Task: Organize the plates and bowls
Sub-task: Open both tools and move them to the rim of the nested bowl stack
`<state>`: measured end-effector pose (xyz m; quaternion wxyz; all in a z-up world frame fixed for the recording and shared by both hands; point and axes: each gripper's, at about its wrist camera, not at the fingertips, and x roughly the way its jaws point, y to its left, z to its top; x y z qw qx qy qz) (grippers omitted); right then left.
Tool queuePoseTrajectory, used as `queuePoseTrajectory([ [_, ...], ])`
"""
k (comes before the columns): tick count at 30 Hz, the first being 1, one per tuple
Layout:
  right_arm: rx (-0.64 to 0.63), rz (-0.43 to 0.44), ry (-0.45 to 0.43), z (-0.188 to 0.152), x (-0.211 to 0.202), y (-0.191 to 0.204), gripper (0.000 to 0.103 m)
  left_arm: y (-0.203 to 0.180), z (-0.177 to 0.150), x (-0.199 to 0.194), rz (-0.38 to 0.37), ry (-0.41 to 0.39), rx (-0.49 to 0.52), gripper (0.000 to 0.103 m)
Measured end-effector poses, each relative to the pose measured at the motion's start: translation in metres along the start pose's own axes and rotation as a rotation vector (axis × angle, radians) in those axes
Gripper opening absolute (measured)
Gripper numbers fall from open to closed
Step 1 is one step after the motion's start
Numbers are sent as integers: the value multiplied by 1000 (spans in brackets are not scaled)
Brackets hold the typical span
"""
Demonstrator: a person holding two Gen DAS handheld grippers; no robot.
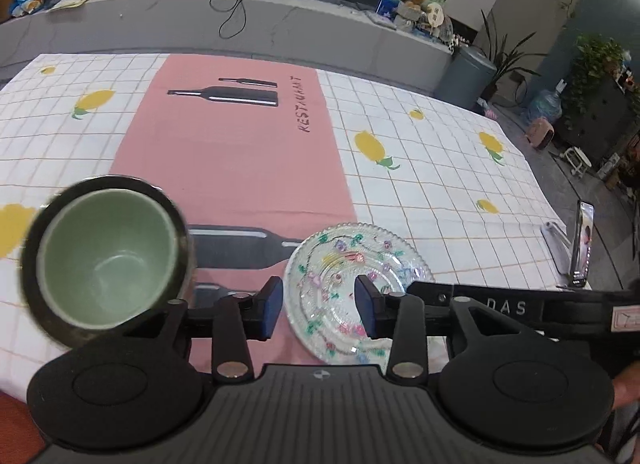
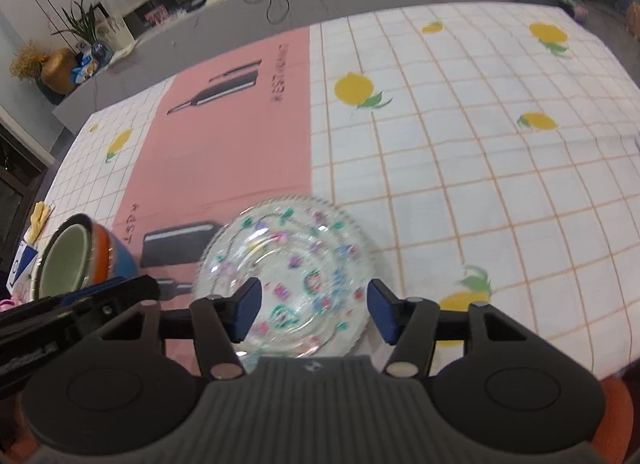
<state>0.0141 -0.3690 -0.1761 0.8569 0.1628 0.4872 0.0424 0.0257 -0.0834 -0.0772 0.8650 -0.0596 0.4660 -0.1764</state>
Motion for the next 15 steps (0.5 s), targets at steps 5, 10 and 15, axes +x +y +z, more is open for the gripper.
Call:
queuePoseTrajectory([
  [5,44,94,30,3,-11,19,67,24,12,-34,-18,-35,-45,54],
  [10,17,159,43,9,-16,52,74,61,26,-63,17,-85,-115,66],
  [15,3,227,86,14,-5,90,81,105,28,-77,95,-115,-226,69],
])
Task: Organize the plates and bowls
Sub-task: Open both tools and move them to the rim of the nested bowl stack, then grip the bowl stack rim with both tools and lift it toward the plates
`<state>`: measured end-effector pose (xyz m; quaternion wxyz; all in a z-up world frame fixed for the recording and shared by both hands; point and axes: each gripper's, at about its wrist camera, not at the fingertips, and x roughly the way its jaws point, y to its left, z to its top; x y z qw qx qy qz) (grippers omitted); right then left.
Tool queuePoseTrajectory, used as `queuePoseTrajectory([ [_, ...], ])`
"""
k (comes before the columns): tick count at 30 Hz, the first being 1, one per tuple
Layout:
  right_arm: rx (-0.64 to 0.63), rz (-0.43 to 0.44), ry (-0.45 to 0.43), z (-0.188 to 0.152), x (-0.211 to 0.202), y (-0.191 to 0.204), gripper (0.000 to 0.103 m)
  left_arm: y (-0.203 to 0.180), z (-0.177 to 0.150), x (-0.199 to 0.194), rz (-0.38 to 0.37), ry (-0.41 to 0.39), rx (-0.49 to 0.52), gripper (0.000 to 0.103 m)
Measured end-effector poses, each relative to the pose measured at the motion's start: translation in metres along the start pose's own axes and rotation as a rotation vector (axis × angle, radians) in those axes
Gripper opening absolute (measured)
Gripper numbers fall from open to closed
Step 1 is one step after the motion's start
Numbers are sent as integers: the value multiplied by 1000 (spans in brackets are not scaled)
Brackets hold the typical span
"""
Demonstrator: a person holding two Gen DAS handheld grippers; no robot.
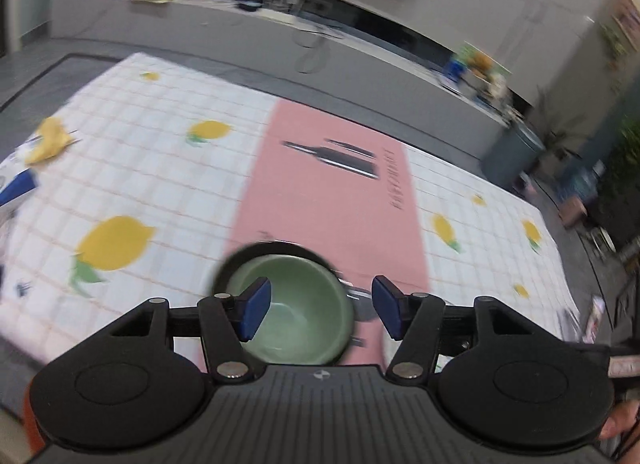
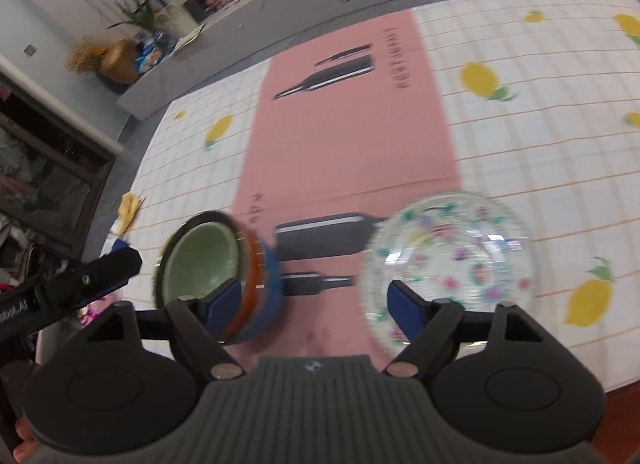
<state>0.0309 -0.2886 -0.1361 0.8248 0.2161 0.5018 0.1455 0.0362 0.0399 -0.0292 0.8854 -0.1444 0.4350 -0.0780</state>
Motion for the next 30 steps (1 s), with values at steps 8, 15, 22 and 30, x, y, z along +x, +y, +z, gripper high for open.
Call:
queuePoseTrajectory([
  [8,-12,19,99,-1,49,38,82,54,-5,13,29,33,-118,75],
  [15,93,25,159,0,82,32,81,78,-19,35,-27,85,-219,75],
  [22,161,45,180,3,101,31,77,97,-30,62,-58,136,-371,75],
  [30,228,111,224,0,123,21,65,104,-34,78,-98,151,-430,73],
])
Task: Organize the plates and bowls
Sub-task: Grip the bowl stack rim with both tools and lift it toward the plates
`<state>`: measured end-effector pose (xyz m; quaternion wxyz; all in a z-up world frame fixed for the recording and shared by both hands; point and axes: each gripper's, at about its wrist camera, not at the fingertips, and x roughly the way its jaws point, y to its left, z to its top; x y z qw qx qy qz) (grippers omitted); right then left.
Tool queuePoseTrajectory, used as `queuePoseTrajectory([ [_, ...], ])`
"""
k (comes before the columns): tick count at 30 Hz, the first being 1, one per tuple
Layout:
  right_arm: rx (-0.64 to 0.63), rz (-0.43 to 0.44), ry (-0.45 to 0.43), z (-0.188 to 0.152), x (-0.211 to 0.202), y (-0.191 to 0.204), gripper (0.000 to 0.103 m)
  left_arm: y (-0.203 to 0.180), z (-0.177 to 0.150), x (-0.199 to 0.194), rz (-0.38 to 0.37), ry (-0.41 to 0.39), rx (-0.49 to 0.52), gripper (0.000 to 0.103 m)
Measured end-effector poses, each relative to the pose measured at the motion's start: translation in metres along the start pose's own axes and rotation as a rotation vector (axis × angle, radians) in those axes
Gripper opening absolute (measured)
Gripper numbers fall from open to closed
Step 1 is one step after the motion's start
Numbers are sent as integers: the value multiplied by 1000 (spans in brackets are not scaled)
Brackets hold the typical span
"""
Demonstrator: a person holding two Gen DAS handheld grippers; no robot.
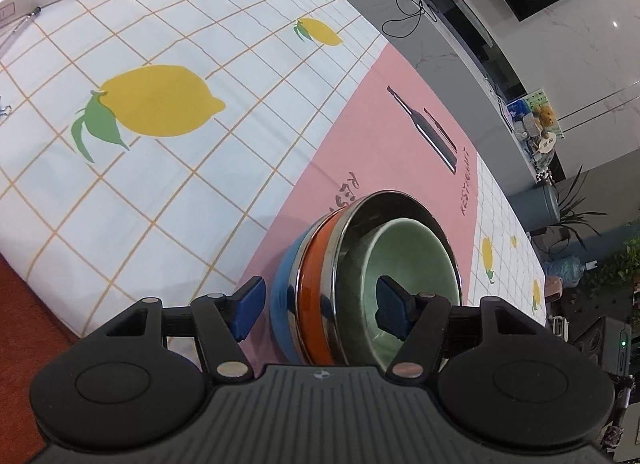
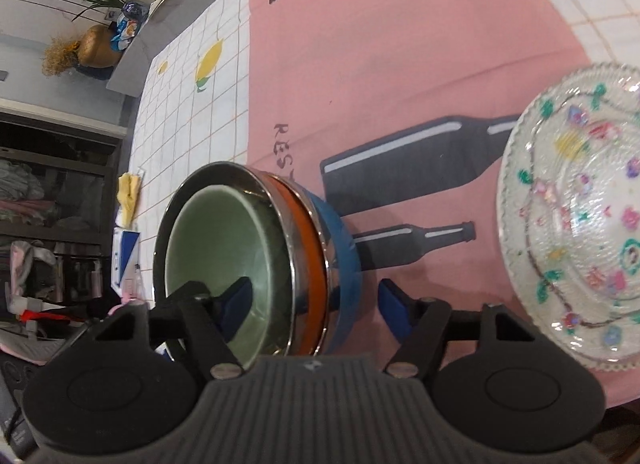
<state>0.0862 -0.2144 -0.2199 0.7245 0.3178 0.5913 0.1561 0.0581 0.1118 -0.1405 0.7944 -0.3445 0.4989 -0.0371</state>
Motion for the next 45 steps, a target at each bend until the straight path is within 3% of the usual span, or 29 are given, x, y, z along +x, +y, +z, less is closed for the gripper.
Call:
queuePoseTrajectory([
  [11,22,42,13,7,9,-8,65,2,1,17,17,30,-9,69],
  [15,17,31,2,8,7,-9,50,5,1,21,19,37,-24,62],
  [17,19,30,-1,8,6,-11,49,5,1,21,6,39,-23,58],
  [29,17,30,-5,8,5,-11,48,-1,0,20,42,34,9,54],
  [45,-9,35,-24,4,1,-4,48,-4,0,7,25,20,23,54],
])
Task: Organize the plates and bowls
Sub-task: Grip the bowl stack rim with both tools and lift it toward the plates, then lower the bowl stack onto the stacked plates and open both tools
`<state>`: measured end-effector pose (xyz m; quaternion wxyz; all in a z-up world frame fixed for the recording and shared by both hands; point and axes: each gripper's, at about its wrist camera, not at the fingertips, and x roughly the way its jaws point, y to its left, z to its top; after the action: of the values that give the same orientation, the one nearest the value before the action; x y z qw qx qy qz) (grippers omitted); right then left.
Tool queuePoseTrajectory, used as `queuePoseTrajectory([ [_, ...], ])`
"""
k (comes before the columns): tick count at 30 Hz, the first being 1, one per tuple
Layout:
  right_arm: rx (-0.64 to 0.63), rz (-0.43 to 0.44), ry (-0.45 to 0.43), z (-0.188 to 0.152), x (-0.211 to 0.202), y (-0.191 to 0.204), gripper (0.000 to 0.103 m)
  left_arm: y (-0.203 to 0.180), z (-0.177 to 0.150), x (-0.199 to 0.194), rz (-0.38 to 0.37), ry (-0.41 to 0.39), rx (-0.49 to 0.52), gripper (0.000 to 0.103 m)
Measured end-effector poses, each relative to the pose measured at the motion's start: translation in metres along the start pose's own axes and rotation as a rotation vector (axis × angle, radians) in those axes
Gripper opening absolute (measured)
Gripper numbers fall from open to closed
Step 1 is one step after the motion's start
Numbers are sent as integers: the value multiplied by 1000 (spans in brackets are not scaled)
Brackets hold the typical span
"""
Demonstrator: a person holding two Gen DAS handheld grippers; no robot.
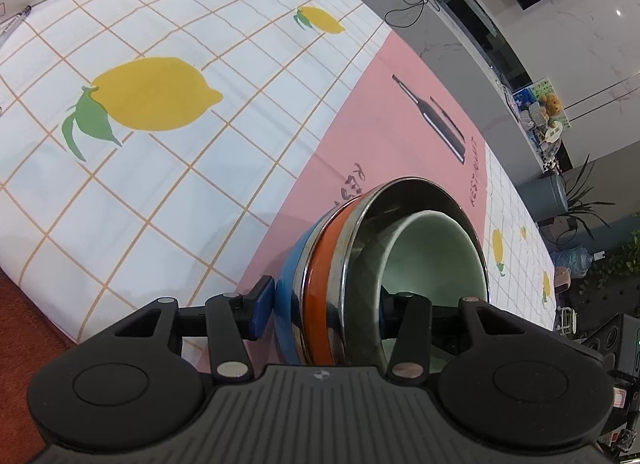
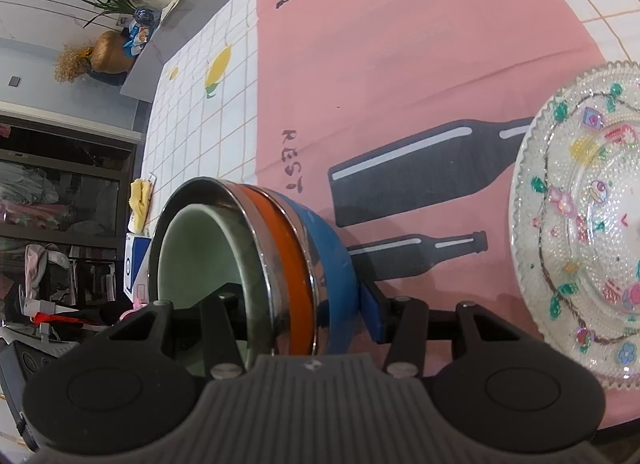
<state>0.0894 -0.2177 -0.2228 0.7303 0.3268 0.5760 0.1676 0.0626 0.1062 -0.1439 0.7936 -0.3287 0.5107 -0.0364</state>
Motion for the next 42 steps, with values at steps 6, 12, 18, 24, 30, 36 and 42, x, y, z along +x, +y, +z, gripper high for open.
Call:
queuePoseTrajectory([
  [6,-9,19,-19,-6,-16,5,48,-14,-6,-16,-2,-13,27,54],
  [12,-22,12,-52,-13,-44,2,48,-37,-18,-21,-28,4,55,54],
  [18,0,16,-97,-16,-80,-16,48,-73,-33,-19,-52,21,112,54],
  [24,15,6,-139,-12,-122,-39,48,-113,-48,-7,-90,52,166,54],
  [30,39,-13,-184,-2,-158,-67,48,-151,-59,15,-118,92,212,54],
  [36,77,-22,-196,7,-174,-101,48,-171,-70,42,-104,131,232,54],
  [42,96,-21,-176,15,-167,-123,48,-172,-74,61,-76,153,221,54],
])
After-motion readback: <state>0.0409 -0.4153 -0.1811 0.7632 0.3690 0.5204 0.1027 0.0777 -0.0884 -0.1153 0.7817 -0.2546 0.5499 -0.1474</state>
